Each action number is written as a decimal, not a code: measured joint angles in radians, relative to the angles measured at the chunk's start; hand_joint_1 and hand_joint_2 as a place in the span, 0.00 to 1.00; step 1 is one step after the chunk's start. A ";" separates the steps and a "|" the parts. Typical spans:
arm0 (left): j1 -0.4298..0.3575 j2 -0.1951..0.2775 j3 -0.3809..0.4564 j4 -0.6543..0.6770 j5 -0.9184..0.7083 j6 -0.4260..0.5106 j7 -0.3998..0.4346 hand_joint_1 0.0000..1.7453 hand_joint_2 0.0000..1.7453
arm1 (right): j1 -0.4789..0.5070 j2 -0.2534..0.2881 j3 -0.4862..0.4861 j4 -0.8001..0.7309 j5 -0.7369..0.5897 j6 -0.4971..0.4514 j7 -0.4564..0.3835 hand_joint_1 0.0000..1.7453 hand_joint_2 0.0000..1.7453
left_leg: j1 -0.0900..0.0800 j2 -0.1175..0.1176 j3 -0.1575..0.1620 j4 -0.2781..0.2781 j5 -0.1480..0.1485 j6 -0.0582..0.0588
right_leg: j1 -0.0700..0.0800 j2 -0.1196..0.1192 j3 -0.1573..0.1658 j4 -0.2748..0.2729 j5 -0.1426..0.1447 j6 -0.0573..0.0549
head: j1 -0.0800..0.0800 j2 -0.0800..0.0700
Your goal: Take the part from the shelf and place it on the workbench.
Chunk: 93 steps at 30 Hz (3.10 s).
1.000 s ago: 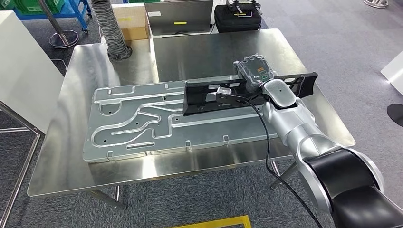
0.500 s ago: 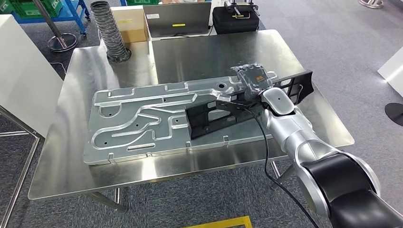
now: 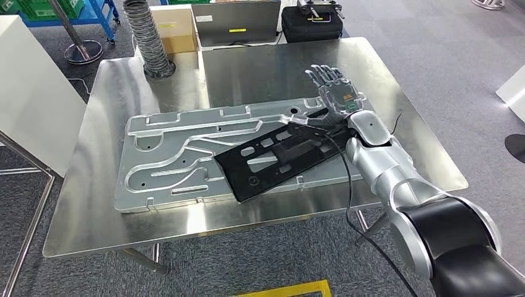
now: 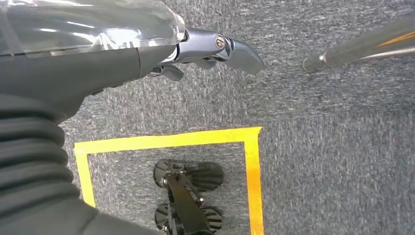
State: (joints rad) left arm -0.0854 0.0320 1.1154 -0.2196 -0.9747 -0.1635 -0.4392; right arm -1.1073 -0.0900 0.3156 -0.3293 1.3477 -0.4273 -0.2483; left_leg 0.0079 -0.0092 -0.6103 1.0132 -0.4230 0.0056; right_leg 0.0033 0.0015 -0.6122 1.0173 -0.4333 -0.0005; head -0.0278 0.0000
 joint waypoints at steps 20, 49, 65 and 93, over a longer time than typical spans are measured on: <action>-0.012 0.012 0.001 0.000 -0.021 -0.004 -0.004 0.00 0.00 | 0.046 -0.135 -0.266 -0.162 -0.498 -0.196 -0.301 0.00 0.00 | 0.005 -0.001 0.017 -0.012 0.000 0.019 | -0.009 -0.002 -0.020 0.065 -0.049 0.027 | 0.000 0.000; 0.012 -0.069 0.088 0.000 0.081 0.019 0.012 0.00 0.00 | 1.428 0.067 -0.557 -1.458 -0.959 -0.181 -0.435 0.00 0.00 | 0.001 0.006 0.075 -0.022 -0.041 0.014 | -0.006 0.005 0.032 -0.003 -0.026 0.017 | 0.000 0.000; 0.024 -0.099 0.108 0.000 0.066 0.030 -0.002 0.00 0.00 | 1.183 0.127 -1.080 -0.318 -0.809 -0.216 -0.396 0.00 0.00 | 0.000 0.016 -0.015 0.010 0.001 -0.021 | -0.007 -0.002 0.145 -0.060 -0.065 -0.017 | 0.000 0.000; 0.021 -0.115 0.105 0.000 0.008 0.018 -0.013 0.00 0.00 | 1.094 0.136 -1.101 0.097 -0.646 0.097 -0.015 0.00 0.00 | -0.005 0.027 0.006 -0.018 0.038 -0.012 | -0.011 -0.002 0.184 -0.052 -0.109 0.007 | 0.000 0.000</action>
State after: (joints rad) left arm -0.0644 -0.0834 1.2203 -0.2197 -0.9662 -0.1453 -0.4526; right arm -0.0131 0.0461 -0.7857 -0.2322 0.7015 -0.3306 -0.2628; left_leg 0.0030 0.0178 -0.6039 0.9951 -0.3851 -0.0065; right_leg -0.0074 0.0000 -0.4281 0.9649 -0.5426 0.0068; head -0.0282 0.0000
